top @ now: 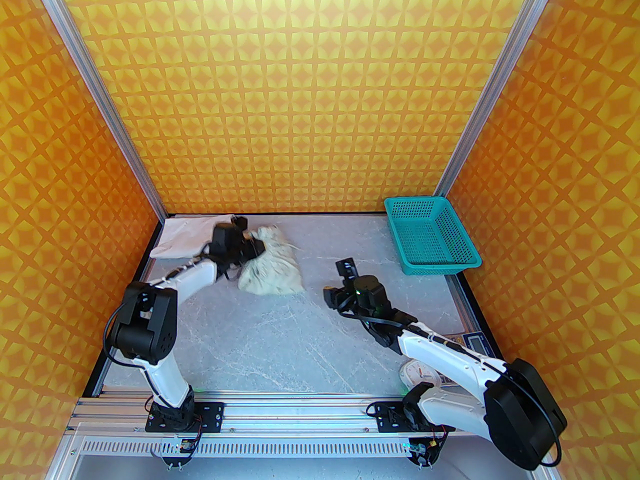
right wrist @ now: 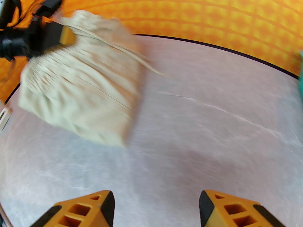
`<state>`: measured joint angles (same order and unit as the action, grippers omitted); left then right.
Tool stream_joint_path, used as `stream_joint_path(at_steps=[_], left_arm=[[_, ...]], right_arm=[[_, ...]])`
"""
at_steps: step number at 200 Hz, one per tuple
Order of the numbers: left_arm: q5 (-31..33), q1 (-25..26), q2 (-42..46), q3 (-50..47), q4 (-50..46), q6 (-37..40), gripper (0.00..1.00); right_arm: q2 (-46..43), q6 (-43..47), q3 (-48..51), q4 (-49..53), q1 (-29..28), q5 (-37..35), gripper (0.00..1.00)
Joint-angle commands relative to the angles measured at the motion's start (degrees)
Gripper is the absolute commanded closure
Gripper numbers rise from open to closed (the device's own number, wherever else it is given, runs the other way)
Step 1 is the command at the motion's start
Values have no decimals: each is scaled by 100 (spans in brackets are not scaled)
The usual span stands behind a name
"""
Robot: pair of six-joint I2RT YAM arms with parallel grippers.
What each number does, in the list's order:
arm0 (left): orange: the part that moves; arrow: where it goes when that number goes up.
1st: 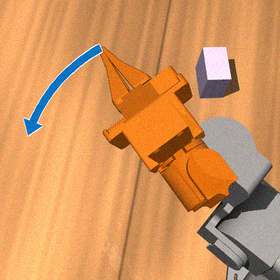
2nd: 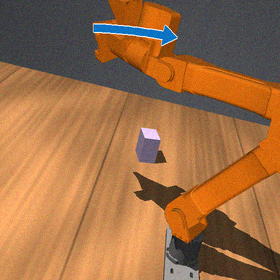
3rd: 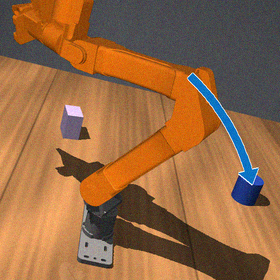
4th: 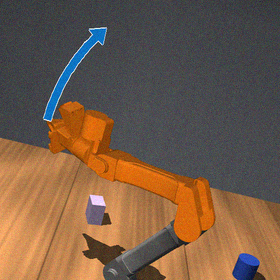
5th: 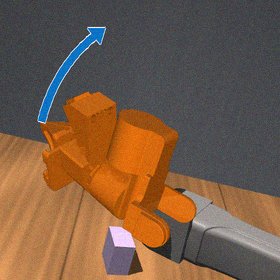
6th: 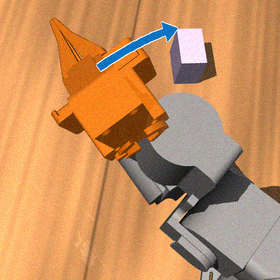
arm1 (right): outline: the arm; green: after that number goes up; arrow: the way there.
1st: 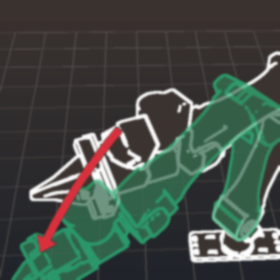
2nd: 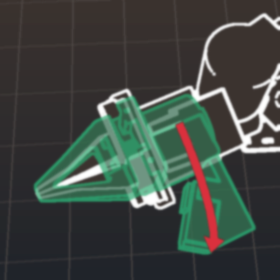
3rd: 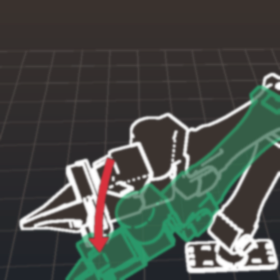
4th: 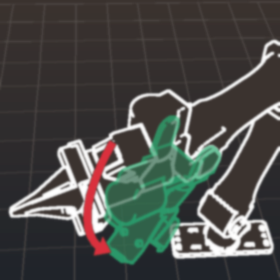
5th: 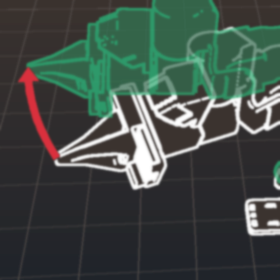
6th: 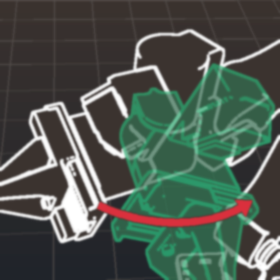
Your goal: Fold and stack the mixed laundry pile
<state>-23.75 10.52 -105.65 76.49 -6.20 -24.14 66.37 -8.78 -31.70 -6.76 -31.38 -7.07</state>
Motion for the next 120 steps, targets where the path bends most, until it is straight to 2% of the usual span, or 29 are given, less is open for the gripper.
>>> stream_joint_path(at_steps=[1, 17, 55, 97, 120], left_arm=[[-595, -342, -373, 956, -1406, 1425, 100], [-668, -533, -670, 1707, -2032, 1989, 100], [-869, -947, -1168, 2862, -2601, 2718, 100], [-1161, -1624, -1479, 3739, -2902, 2853, 100], [-1615, -2043, -1477, 3847, -2791, 2798, 100]], right_arm=[[-279, -143, 210, -41, 48, -510, 36], [-295, -134, 252, -53, 93, -576, 36], [-145, -37, 177, -11, 146, -482, 36], [-38, 30, 68, 121, 158, -462, 36], [24, 109, -16, 171, 160, -523, 37]])
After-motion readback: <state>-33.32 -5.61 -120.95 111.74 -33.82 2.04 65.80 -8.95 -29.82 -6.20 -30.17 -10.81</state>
